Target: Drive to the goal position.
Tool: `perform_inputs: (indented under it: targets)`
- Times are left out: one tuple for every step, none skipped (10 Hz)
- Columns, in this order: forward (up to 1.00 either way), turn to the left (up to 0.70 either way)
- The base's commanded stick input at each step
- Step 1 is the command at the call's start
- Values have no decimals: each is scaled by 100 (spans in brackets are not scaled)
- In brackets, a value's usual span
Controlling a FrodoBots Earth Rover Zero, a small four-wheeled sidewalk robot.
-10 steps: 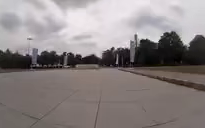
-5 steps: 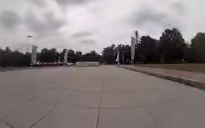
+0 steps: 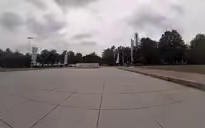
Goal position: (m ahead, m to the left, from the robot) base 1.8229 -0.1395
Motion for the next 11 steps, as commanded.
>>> perform_inputs:
  targets:
    - [60, 0]
    - [60, 0]
    - [60, 0]
    - [60, 0]
    - [60, 0]
    - [60, 0]
    - [60, 0]
    - [60, 0]
    - [60, 0]
    - [60, 0]
    - [60, 0]
